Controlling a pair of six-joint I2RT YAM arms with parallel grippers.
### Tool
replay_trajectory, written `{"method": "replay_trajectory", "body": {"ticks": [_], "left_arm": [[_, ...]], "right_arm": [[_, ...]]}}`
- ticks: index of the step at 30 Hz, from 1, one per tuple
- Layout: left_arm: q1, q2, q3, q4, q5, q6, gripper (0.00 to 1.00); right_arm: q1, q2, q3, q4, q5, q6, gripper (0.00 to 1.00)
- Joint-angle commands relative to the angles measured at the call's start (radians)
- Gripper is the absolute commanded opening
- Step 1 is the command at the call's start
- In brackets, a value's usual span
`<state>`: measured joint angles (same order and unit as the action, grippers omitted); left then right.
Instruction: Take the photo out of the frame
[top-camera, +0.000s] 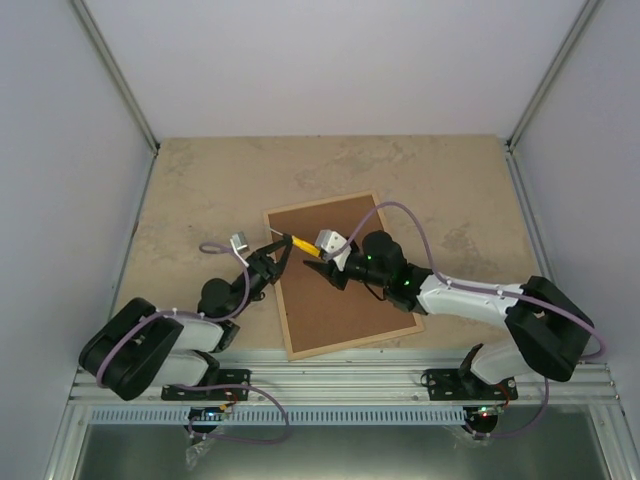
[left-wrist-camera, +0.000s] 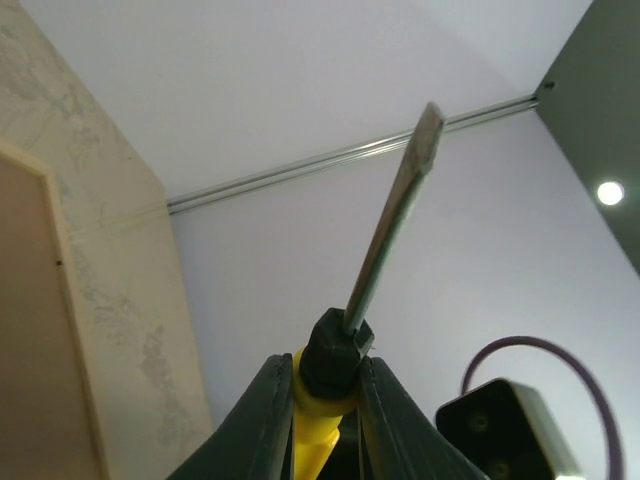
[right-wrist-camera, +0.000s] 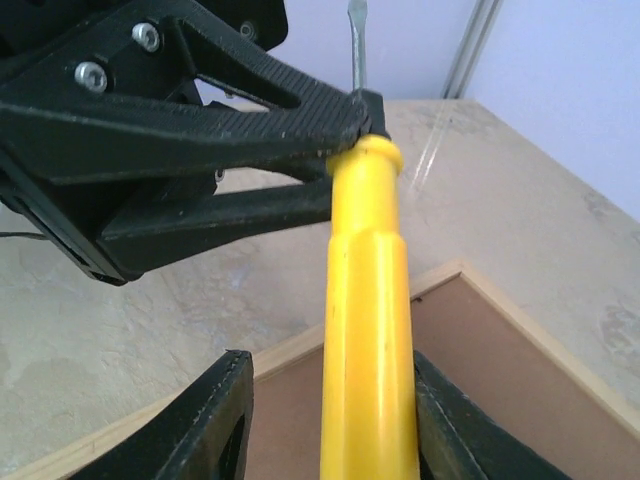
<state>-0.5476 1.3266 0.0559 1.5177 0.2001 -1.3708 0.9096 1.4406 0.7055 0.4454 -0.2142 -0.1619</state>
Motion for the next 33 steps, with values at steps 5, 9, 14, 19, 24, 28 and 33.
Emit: {"method": "replay_trajectory", "body": {"ticks": [5, 9, 14, 19, 24, 28, 33], "left_arm": [[0.002, -0.134, -0.006, 0.099, -0.043, -0.076, 0.00], [0.002, -0.197, -0.001, 0.033, -0.041, -0.084, 0.00], [0.001, -0.258, 0.008, -0.055, -0.042, -0.086, 0.00], [-0.004, -0.263, 0.022, -0.084, -0.033, -0.088, 0.00], [-0.016, -0.218, 0.023, -0.042, -0.032, -0.102, 0.00], [-0.024, -0.176, 0.027, 0.004, -0.027, -0.118, 0.00], [-0.032, -0.128, 0.029, 0.066, -0.022, -0.138, 0.00]], "right_arm": [[0.011, -0.046, -0.064, 0.245, -0.064, -0.022, 0.41], [0.011, -0.053, -0.055, 0.276, -0.066, -0.018, 0.41], [0.012, -0.059, -0.030, 0.294, -0.100, -0.022, 0.41], [0.012, -0.047, -0.005, 0.313, -0.134, -0.020, 0.41], [0.012, -0.021, 0.038, 0.290, -0.146, -0.023, 0.40], [0.012, -0.004, 0.050, 0.284, -0.136, -0.025, 0.38], [0.011, 0.010, 0.060, 0.276, -0.125, -0.032, 0.35]]}}
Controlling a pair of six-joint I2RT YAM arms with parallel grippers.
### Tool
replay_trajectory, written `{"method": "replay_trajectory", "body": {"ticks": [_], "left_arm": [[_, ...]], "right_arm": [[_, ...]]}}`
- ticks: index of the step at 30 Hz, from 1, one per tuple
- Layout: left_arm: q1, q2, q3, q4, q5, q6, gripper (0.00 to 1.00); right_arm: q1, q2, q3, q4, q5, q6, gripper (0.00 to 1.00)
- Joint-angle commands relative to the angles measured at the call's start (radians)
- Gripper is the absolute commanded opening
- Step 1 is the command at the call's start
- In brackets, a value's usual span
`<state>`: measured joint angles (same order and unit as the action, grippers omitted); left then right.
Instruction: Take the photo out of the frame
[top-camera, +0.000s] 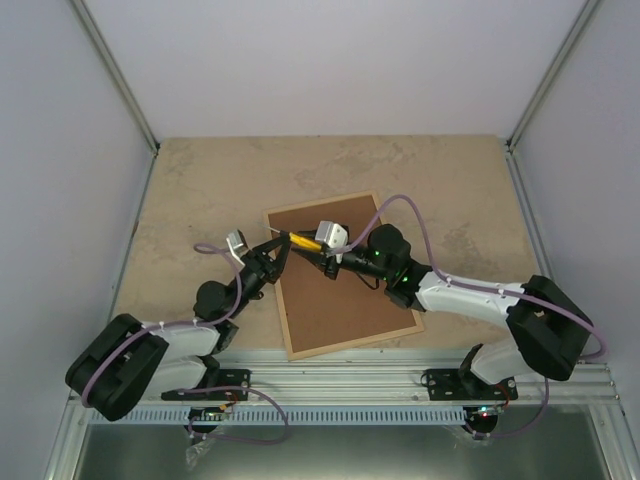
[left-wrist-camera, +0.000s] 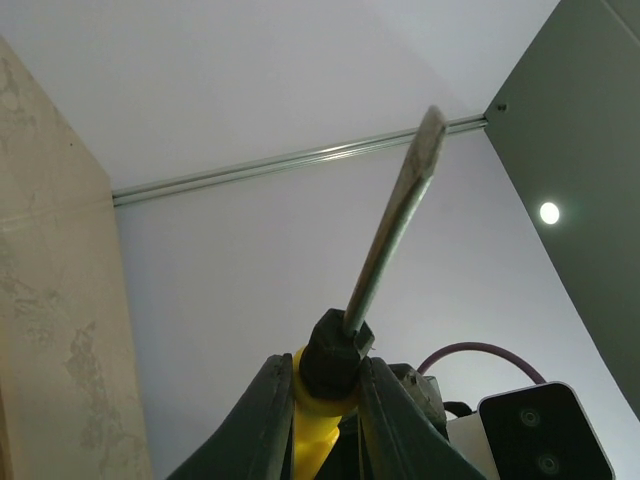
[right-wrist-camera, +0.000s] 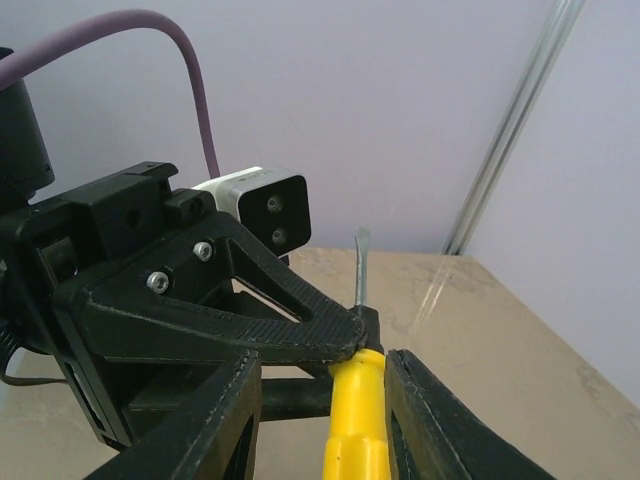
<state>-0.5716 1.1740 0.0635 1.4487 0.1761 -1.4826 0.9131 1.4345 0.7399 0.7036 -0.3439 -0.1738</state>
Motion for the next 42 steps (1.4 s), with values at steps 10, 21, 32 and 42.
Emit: {"method": "replay_trajectory", "body": {"ticks": [10, 21, 32, 42], "left_arm": [[-0.008, 0.023, 0.023, 0.143, 0.004, -0.038, 0.00], [-0.008, -0.003, 0.020, 0.107, 0.001, -0.038, 0.00], [-0.008, -0.007, 0.021, 0.070, 0.005, -0.047, 0.00], [0.011, -0.084, 0.030, -0.207, -0.009, 0.068, 0.26]], "right_arm": [[0.003, 0.033, 0.019, -0.017, 0.047, -0.035, 0.35], [-0.008, 0.027, 0.006, -0.019, 0.048, -0.028, 0.32], [-0.010, 0.019, 0.002, -0.003, 0.023, -0.015, 0.09], [-0.051, -0.023, -0.008, -0.147, -0.017, -0.045, 0.00]]}}
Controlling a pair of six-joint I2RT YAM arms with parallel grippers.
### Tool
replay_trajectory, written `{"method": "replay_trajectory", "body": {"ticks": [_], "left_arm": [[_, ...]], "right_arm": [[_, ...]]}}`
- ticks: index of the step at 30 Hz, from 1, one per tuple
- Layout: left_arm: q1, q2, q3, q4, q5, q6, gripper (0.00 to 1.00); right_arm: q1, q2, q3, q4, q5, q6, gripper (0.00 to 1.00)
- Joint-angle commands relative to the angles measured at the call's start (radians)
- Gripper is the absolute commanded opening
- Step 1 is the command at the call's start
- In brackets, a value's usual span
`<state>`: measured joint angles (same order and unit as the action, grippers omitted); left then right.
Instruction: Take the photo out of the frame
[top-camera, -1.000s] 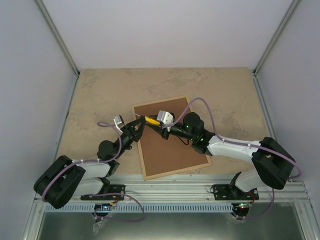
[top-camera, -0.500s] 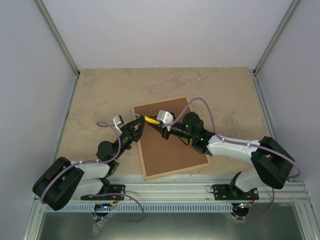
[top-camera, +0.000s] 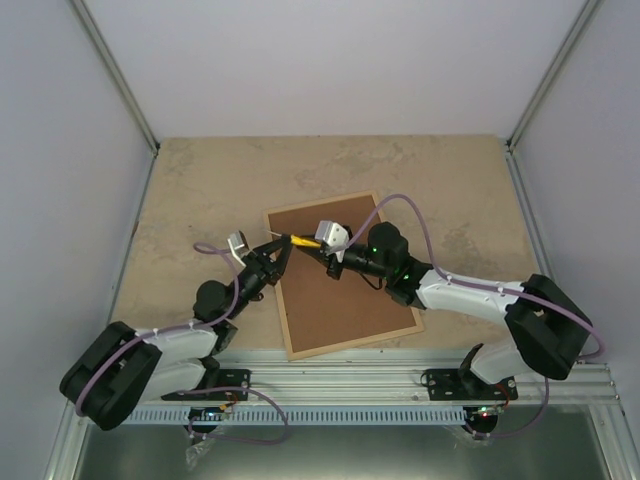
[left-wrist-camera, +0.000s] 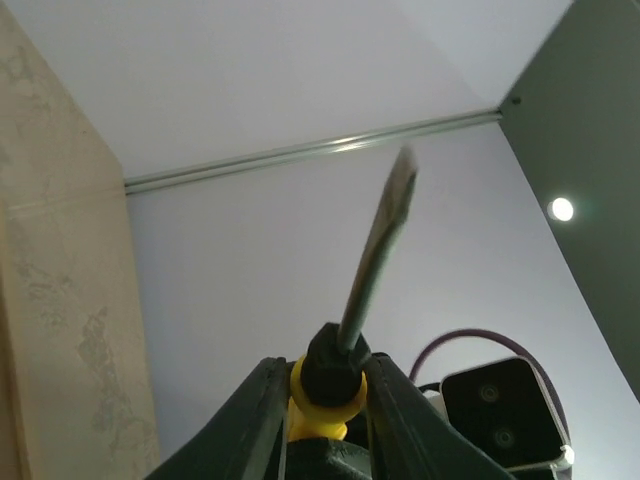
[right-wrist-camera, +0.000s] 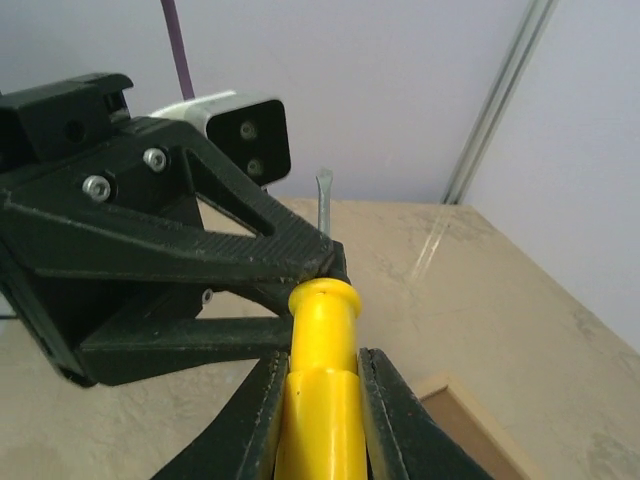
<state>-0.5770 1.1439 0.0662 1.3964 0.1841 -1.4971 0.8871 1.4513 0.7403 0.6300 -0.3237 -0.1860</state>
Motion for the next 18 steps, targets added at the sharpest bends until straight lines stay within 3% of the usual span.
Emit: {"method": "replay_trajectory", "body": {"ticks": [1, 5, 11, 18], "left_arm": [[0.024, -0.074, 0.039, -0.228, -0.011, 0.113, 0.29], [0.034, -0.188, 0.064, -0.493, -0.031, 0.213, 0.42], [0.038, -0.339, 0.150, -0.985, -0.138, 0.403, 0.52], [0.039, -0.324, 0.254, -1.399, -0.265, 0.579, 0.61]], "right_arm": [[-0.032, -0.047, -0.016, -0.091, -0.040, -0.039, 0.00], [-0.059, -0.083, -0.039, -0.175, -0.019, -0.059, 0.01], [-0.069, -0.108, -0.068, -0.263, -0.005, -0.079, 0.01], [-0.068, -0.088, -0.106, -0.268, -0.027, -0.058, 0.01]]}}
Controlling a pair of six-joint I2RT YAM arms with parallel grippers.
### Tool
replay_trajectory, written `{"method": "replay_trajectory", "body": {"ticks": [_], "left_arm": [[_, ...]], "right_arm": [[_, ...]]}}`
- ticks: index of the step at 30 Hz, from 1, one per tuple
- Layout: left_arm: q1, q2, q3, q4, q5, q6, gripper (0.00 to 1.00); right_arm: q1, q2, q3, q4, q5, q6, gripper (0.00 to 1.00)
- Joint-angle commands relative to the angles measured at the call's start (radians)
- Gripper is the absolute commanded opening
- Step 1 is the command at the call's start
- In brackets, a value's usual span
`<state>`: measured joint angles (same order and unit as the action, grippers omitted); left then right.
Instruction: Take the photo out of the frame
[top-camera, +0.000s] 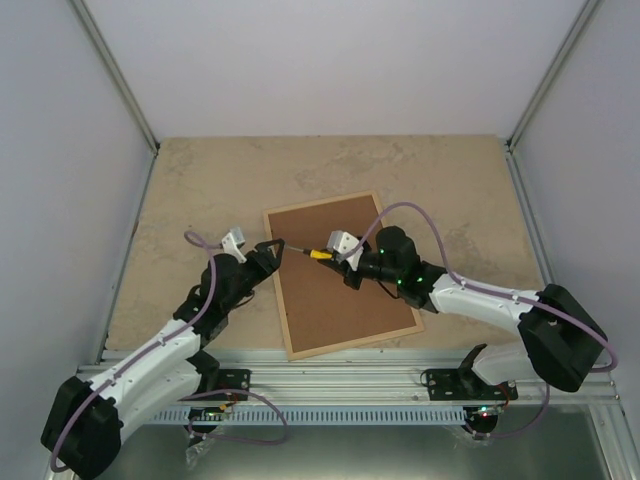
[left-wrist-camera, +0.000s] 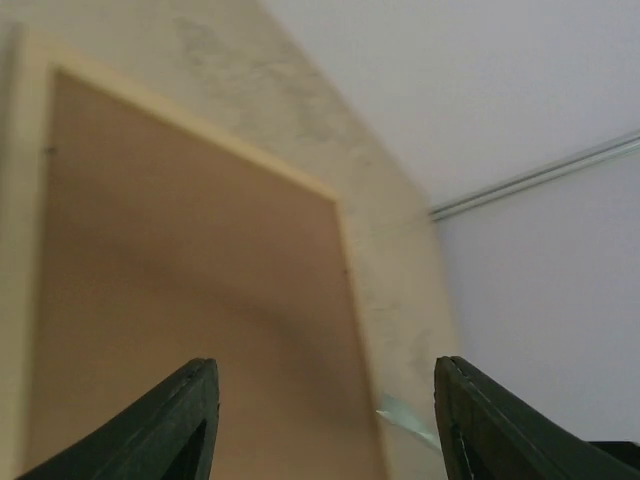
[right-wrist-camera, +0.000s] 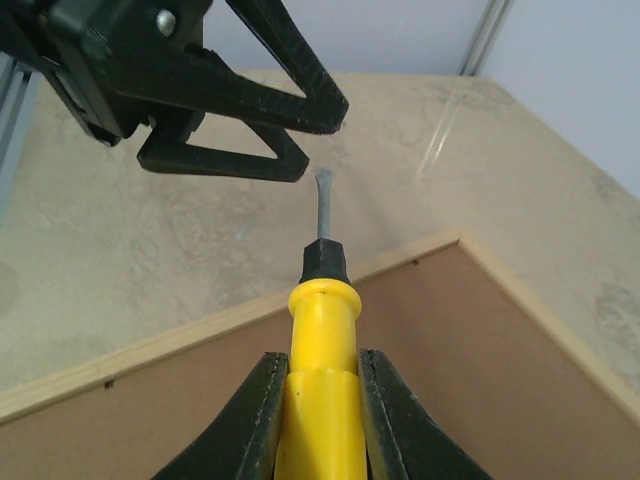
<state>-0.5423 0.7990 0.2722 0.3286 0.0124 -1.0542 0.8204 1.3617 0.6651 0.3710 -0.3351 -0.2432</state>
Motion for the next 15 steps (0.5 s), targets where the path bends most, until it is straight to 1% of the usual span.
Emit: {"method": "replay_trajectory", "body": {"ticks": [1, 3, 6, 11, 14, 15], "left_arm": [[0.005, 0.030, 0.051, -0.363, -0.104, 0.143, 0.61], [0.005, 0.051, 0.048, -0.393, -0.121, 0.152, 0.62], [0.005, 0.093, 0.037, -0.396, -0.128, 0.162, 0.62], [0.005, 0.223, 0.050, -0.364, -0.115, 0.189, 0.62], [0.005, 0.310, 0.071, -0.333, -0.088, 0.218, 0.61], [0.005, 0.341, 0.082, -0.332, -0.083, 0.225, 0.59]], "right_arm": [[0.000, 0.003, -0.038, -0.004, -0.010, 0.001, 0.01], [0.001, 0.006, -0.053, 0.004, 0.003, 0.005, 0.00], [0.001, 0.011, -0.076, 0.012, 0.012, 0.008, 0.01], [0.001, 0.010, -0.087, 0.008, -0.001, 0.010, 0.01], [-0.001, -0.012, -0.111, 0.025, 0.004, -0.004, 0.00], [-0.001, -0.020, -0.119, 0.035, 0.006, -0.006, 0.00]]}}
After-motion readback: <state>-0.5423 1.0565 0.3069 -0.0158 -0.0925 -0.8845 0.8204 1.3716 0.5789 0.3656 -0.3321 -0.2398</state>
